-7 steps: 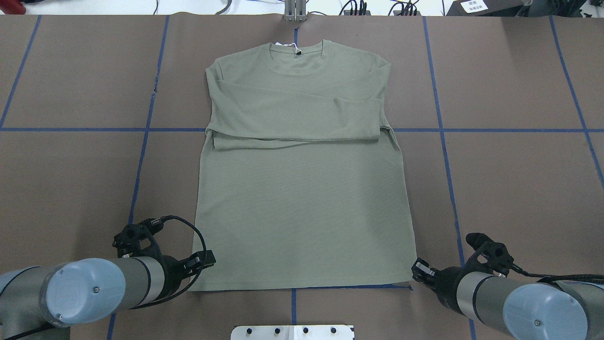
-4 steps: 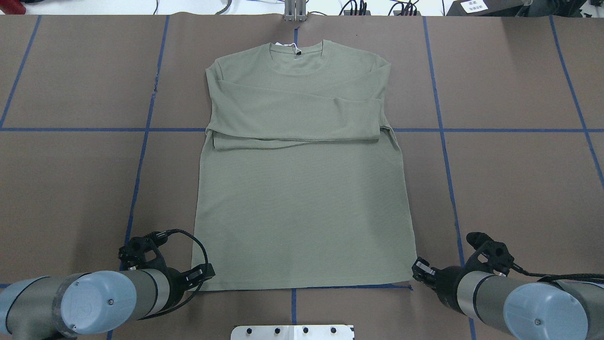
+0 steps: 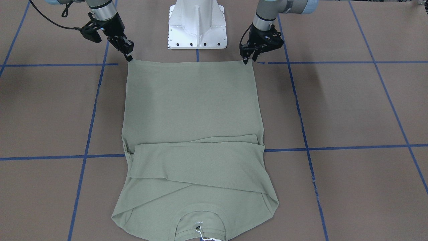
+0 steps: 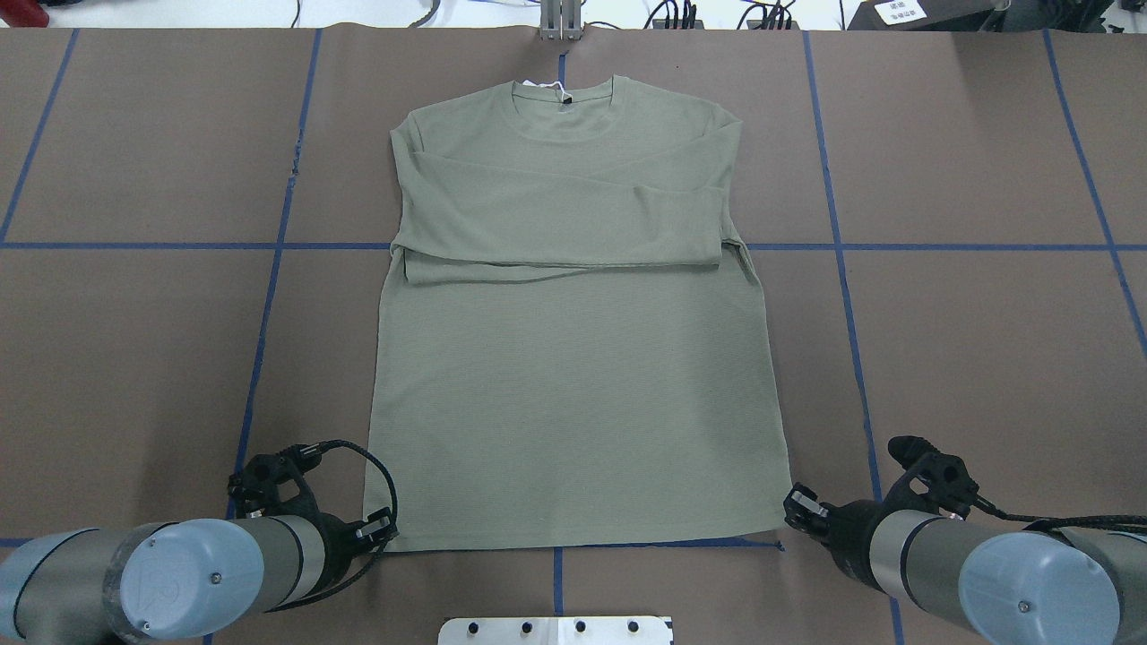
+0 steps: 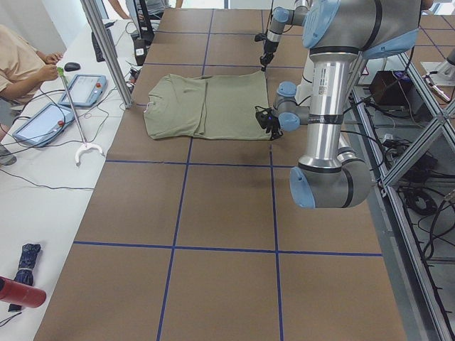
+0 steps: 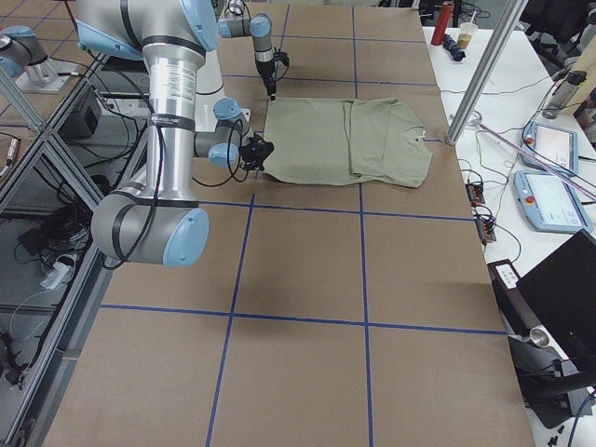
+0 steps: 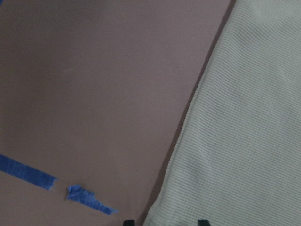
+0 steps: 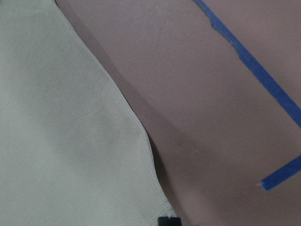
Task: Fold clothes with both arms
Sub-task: 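Grasp both hem corners with the left and right grippers, then lift the hem with both grippers and fold it toward the collar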
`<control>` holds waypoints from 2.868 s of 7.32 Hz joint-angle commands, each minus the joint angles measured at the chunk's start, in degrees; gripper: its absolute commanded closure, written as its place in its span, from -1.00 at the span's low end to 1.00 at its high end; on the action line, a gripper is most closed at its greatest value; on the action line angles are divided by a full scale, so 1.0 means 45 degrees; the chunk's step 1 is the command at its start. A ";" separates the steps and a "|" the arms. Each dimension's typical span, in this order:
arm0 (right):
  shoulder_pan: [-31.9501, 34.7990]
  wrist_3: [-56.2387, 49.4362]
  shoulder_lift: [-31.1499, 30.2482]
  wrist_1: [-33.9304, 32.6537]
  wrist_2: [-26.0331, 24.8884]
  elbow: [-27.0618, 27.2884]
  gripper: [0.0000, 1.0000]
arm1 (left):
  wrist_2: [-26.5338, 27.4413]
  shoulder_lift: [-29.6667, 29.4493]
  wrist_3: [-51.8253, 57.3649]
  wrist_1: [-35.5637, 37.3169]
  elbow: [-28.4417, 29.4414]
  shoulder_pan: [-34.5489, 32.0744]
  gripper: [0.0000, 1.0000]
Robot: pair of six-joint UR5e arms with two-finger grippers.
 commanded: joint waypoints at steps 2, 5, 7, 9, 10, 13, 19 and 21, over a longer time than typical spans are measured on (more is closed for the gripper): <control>0.0072 -0.0020 -0.0007 0.0000 0.0000 0.0001 1.00 | -0.0020 -0.0054 0.0000 0.0015 -0.0103 0.0000 0.99; 0.0112 -0.0039 0.0012 0.0000 0.0000 0.0078 1.00 | -0.0312 0.0081 0.0058 0.0015 -0.0627 -0.0039 1.00; -0.0062 -0.0020 -0.0278 -0.0020 0.0232 0.0681 1.00 | -0.0313 0.0704 -0.0019 0.0015 -0.1876 0.0077 1.00; -0.0549 -0.0020 -0.0319 -0.0020 0.0332 0.1228 1.00 | -0.0293 0.1640 -0.0757 0.0015 -0.3203 0.0894 1.00; -0.0881 0.0000 -0.0358 -0.0020 0.0332 0.1483 1.00 | -0.0274 0.1799 -0.1322 0.0015 -0.3441 0.1247 1.00; -0.1122 0.0000 -0.1217 -0.0020 0.0274 0.2615 1.00 | -0.0313 0.2405 -0.1523 0.0035 -0.5036 0.1096 1.00; 0.7465 -0.6604 0.4957 -0.3089 0.4371 -0.2703 1.00 | -0.2106 -0.2903 0.4578 0.0623 0.0159 -0.6317 1.00; 0.8935 -0.8413 0.7386 -0.3946 0.4394 -0.5609 1.00 | -0.2188 -0.3840 0.6166 -0.0232 0.2481 -0.8041 1.00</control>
